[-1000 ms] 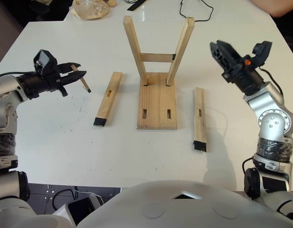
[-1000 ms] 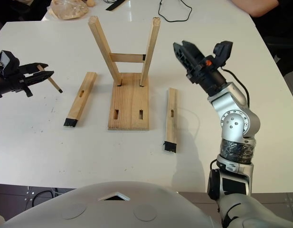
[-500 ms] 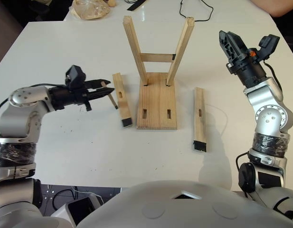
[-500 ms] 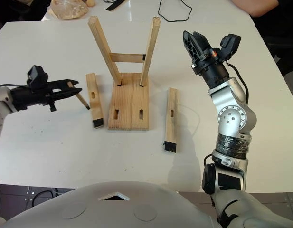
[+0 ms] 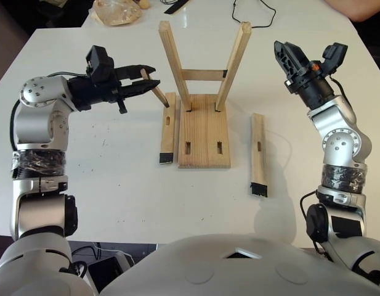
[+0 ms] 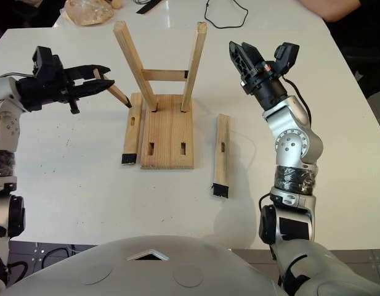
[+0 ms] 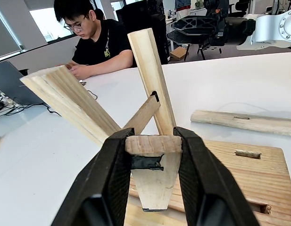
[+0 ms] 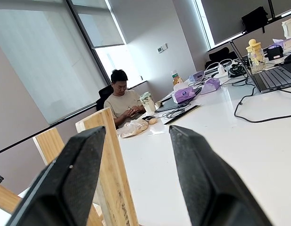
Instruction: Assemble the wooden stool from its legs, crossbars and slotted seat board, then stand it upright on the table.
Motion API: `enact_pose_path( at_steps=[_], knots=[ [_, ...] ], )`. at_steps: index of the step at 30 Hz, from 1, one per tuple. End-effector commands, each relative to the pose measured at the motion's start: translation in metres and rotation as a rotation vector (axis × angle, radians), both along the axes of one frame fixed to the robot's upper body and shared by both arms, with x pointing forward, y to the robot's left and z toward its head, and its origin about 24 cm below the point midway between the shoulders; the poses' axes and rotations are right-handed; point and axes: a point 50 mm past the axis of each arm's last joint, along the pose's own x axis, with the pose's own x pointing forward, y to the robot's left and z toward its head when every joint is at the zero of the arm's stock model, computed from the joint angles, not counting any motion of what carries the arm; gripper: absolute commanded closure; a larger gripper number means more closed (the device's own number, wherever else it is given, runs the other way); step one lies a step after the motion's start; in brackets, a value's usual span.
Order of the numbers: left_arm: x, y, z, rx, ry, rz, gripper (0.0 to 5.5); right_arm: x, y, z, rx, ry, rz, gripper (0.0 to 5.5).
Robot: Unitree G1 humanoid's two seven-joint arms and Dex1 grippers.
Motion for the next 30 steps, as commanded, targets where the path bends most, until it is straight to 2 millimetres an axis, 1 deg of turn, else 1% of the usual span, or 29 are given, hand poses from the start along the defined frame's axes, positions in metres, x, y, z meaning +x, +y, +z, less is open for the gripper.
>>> enact_pose_path(
  at_steps=[1, 6, 10, 19, 30],
  knots=[
    [0.006, -0.002, -0.011, 0.084, 0.0, -0.061, 4.2, 0.004, -0.002, 0.005, -0.012, -0.021, -0.007, 3.02],
    [0.015, -0.001, -0.014, 0.106, -0.004, -0.081, 4.2, 0.003, -0.003, -0.001, -0.013, -0.006, -0.018, 3.02],
    [0.017, -0.003, -0.015, 0.106, -0.007, -0.099, 4.2, 0.003, -0.001, -0.004, -0.009, 0.007, -0.013, 3.02],
    [0.01, -0.002, -0.032, 0.148, 0.046, -0.135, 4.2, 0.0, -0.006, -0.008, -0.005, 0.026, -0.032, 3.02],
    [0.008, -0.004, -0.038, 0.156, 0.071, -0.154, 4.2, 0.0, -0.006, -0.011, -0.005, 0.038, -0.029, 3.02]
  ],
)
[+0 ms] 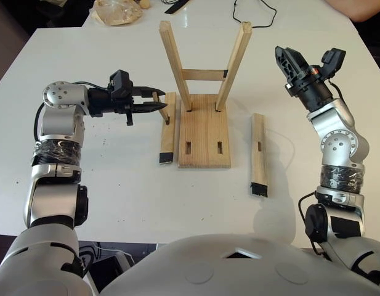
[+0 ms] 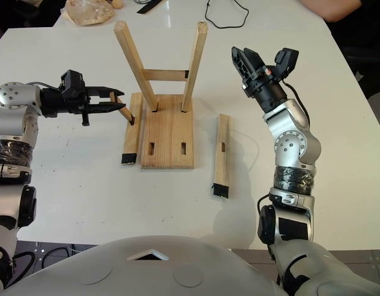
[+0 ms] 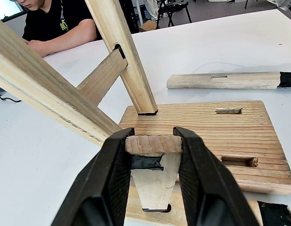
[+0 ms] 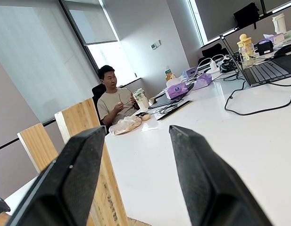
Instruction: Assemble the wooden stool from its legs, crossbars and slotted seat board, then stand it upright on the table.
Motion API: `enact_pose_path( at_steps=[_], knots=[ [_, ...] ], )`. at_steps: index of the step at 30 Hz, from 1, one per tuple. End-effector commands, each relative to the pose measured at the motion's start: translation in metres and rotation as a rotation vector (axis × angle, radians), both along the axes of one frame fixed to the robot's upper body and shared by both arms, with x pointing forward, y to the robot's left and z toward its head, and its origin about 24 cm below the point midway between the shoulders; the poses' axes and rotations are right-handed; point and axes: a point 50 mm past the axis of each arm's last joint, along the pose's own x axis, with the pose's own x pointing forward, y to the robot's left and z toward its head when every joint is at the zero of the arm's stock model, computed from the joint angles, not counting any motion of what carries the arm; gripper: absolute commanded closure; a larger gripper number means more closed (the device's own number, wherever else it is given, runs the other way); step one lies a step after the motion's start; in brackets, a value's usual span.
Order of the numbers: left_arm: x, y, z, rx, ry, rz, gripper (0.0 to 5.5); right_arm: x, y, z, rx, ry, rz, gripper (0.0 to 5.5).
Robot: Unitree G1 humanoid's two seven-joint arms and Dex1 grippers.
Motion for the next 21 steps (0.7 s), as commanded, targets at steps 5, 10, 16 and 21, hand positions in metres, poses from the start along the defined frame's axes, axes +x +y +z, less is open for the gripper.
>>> enact_pose_path(
  at_steps=[5, 10, 16, 21],
  knots=[
    [-0.016, -0.008, -0.017, 0.048, 0.078, -0.098, 4.2, -0.001, 0.0, -0.003, -0.007, 0.013, -0.001, 3.02],
    [-0.029, -0.005, -0.02, 0.104, 0.114, -0.158, 4.2, -0.006, -0.002, -0.009, -0.003, 0.026, -0.016, 3.02],
    [-0.032, -0.003, -0.007, 0.08, 0.178, -0.181, 4.2, -0.009, 0.001, -0.015, -0.001, 0.039, -0.024, 3.02],
    [-0.033, 0.008, -0.012, 0.14, 0.249, -0.152, 4.2, -0.02, -0.001, -0.026, 0.007, 0.077, -0.064, 3.02]
  ],
)
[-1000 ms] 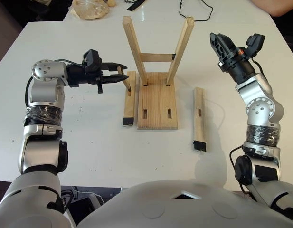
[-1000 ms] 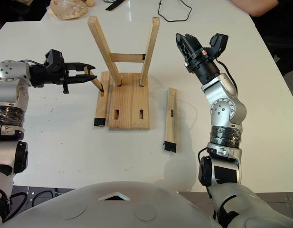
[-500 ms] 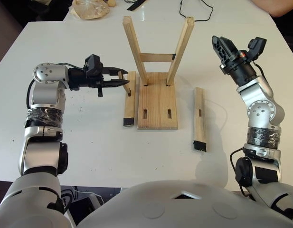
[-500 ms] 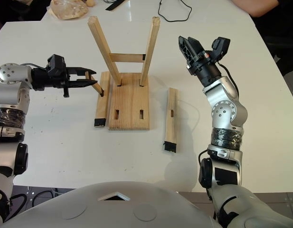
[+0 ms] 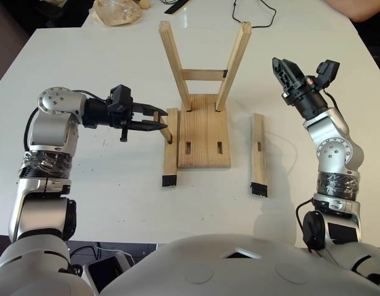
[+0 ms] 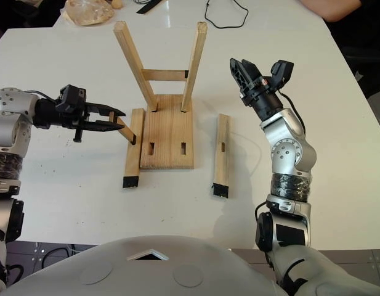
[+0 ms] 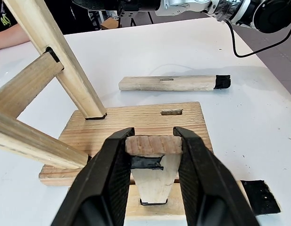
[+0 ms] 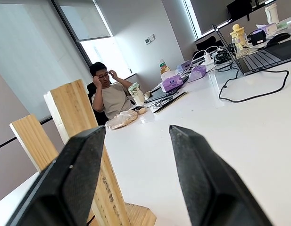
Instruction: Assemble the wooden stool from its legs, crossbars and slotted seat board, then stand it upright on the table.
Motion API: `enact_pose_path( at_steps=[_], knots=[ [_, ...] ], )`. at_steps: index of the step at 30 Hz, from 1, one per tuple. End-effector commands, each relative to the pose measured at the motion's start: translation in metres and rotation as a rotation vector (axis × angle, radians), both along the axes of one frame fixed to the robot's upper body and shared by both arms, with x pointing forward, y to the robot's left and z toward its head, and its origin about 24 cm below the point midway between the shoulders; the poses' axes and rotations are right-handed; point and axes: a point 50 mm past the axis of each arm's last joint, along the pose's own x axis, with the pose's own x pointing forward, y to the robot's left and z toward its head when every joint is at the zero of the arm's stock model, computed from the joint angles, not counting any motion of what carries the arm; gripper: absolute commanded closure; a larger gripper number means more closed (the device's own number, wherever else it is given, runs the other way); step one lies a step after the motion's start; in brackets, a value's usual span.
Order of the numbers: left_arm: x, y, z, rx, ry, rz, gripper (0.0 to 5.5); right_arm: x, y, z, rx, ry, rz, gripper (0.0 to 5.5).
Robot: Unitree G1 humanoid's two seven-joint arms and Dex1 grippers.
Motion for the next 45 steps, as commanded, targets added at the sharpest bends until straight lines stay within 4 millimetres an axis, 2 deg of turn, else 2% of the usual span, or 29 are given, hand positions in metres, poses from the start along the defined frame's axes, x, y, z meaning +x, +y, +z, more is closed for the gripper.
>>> enact_pose_path(
  at_steps=[1, 5, 11, 16, 19, 23, 30, 36, 45],
  knots=[
    [-0.005, 0.008, -0.02, 0.117, 0.095, -0.001, 4.2, -0.011, 0.002, -0.009, -0.004, 0.029, -0.031, 3.02],
    [-0.008, 0.007, -0.035, 0.199, 0.082, -0.045, 4.2, -0.021, 0.007, -0.018, -0.001, 0.055, -0.045, 3.02],
    [-0.005, 0.008, -0.052, 0.224, 0.158, -0.049, 4.2, -0.019, 0.009, -0.021, 0.004, 0.074, -0.065, 3.02],
    [0.01, 0.017, -0.045, 0.204, 0.189, 0.027, 4.2, -0.019, 0.012, -0.022, 0.0, 0.083, -0.056, 3.02],
    [0.008, 0.027, -0.044, 0.243, 0.203, 0.042, 4.2, -0.018, 0.011, -0.025, 0.0, 0.091, -0.072, 3.02],
    [-0.005, 0.03, -0.054, 0.272, 0.267, 0.012, 4.2, -0.017, 0.013, -0.027, 0.004, 0.098, -0.074, 3.02],
    [0.006, 0.022, -0.07, 0.278, 0.262, 0.031, 4.2, -0.011, 0.01, -0.027, -0.006, 0.106, -0.077, 3.02],
    [0.027, 0.013, -0.047, 0.285, 0.136, 0.032, 4.2, -0.011, 0.015, -0.031, -0.001, 0.114, -0.078, 3.02],
    [0.046, 0.014, 0.009, 0.362, -0.04, -0.011, 4.2, -0.018, 0.024, -0.042, 0.049, 0.127, -0.131, 3.02]
  ],
)
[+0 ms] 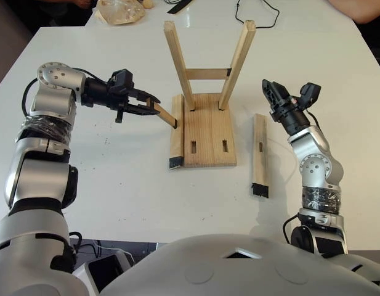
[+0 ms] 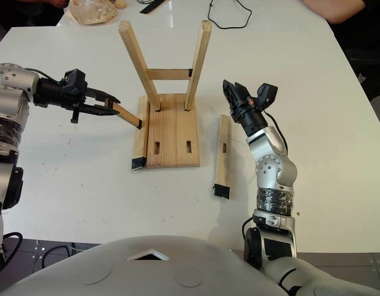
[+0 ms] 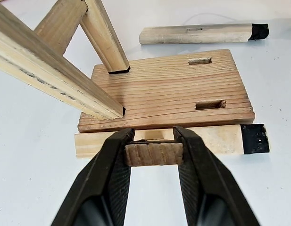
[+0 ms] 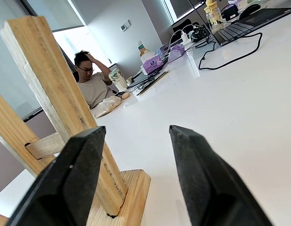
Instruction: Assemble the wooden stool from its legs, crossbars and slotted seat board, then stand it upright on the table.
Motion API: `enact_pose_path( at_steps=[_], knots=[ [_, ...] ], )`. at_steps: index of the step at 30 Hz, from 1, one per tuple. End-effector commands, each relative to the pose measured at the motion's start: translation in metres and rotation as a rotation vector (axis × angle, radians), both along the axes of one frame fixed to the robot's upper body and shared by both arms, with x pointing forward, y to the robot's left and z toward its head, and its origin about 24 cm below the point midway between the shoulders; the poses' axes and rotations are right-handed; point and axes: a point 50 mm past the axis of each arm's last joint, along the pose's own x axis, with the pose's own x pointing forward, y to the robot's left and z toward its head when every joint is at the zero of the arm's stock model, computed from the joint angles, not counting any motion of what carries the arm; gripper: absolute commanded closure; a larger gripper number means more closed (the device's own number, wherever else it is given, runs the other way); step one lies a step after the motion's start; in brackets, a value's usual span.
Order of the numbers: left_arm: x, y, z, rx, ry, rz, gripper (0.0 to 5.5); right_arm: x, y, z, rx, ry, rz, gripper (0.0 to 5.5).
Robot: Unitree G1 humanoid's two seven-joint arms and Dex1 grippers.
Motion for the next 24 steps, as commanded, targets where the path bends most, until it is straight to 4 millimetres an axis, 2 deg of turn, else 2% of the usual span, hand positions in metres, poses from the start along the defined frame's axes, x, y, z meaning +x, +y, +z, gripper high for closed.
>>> enact_pose_path(
  at_steps=[1, 7, 13, 16, 22, 24],
  knots=[
    [0.0, 0.009, 0.007, 0.135, -0.007, 0.001, 4.2, -0.004, 0.001, -0.004, 0.017, 0.001, -0.05, 3.02],
    [0.005, 0.004, 0.027, 0.163, -0.049, -0.02, 4.2, -0.011, 0.004, -0.013, 0.049, 0.009, -0.107, 3.02],
    [0.014, -0.001, 0.033, 0.184, -0.077, -0.02, 4.2, -0.009, 0.008, -0.015, 0.061, 0.007, -0.118, 3.02],
    [0.019, -0.006, 0.029, 0.202, -0.084, -0.004, 4.2, -0.008, 0.007, -0.018, 0.058, 0.014, -0.121, 3.02],
    [0.019, -0.002, 0.027, 0.207, -0.095, 0.016, 3.1, -0.011, 0.0, -0.021, 0.06, 0.024, -0.149, 3.02],
    [0.018, 0.008, 0.027, 0.278, -0.144, 0.081, 3.1, -0.013, -0.002, -0.023, 0.06, 0.03, -0.161, 3.02]
  ],
)
